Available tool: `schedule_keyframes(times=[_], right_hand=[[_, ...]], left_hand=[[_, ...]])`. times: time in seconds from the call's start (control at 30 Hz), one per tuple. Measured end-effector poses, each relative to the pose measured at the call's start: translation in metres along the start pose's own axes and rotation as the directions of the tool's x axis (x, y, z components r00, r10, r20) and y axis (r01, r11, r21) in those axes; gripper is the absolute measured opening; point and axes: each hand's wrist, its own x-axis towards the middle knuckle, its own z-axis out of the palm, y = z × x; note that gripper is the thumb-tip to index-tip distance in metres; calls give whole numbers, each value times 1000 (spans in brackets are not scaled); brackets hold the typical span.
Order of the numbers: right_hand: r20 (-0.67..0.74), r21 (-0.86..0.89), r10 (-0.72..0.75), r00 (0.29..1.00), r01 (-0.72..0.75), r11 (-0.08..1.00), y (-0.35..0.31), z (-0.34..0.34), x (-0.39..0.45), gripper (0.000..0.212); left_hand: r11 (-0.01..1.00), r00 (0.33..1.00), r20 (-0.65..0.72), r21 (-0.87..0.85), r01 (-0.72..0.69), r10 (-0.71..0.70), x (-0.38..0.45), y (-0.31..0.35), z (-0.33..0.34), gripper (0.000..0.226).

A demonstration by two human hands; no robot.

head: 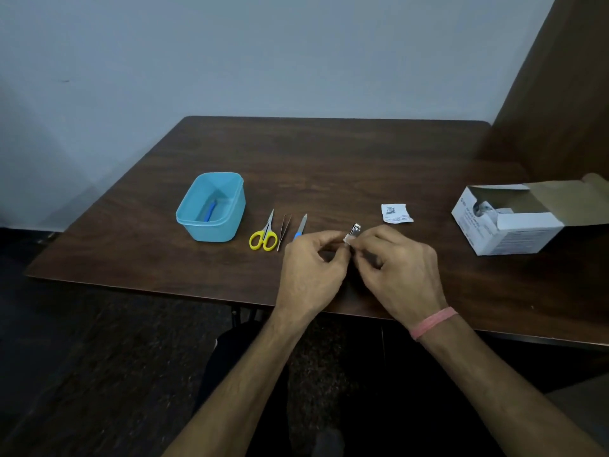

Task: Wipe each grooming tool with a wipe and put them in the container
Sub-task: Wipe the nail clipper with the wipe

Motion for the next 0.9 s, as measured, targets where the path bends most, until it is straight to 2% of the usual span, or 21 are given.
schedule_keyframes(times=[0.1,0.23,0.3,0.37,0.43,0.67,0.8,0.83,0.9], right_hand=[[10,-60,-21,1000,22,998,17,-4,10,13],[54,-82,-119,991,123,989,23,-1,10,13],[-15,-25,-28,999,27,999,23,-2,11,6],[-140,39,80,987,-75,996,25,-3,12,11],[-189,83,105,976,-90,992,26,-6,12,12],[8,45,-88,996,87,995,22,-2,8,17],[-38,31,-19,999,21,999,24,-2,11,3],[-43,31,-3,999,4,1000,24,-2,11,6],[1,42,-34,999,34,999,23,-2,9,5]], left_hand=[[1000,1000,5,-11,8,-8,-1,3,1,26],[999,999,-10,-20,30,-30,1,2,1,23],[999,999,-19,-27,41,-42,1,0,1,22],[998,997,-42,-10,63,-63,0,0,4,19],[997,996,-60,1,72,-72,1,2,6,17],[999,999,14,-11,39,-39,2,1,1,22],[999,999,29,-39,22,-21,2,1,1,20],[999,999,32,-43,22,-21,2,1,1,20],[999,999,34,-40,21,-20,1,-1,1,20]])
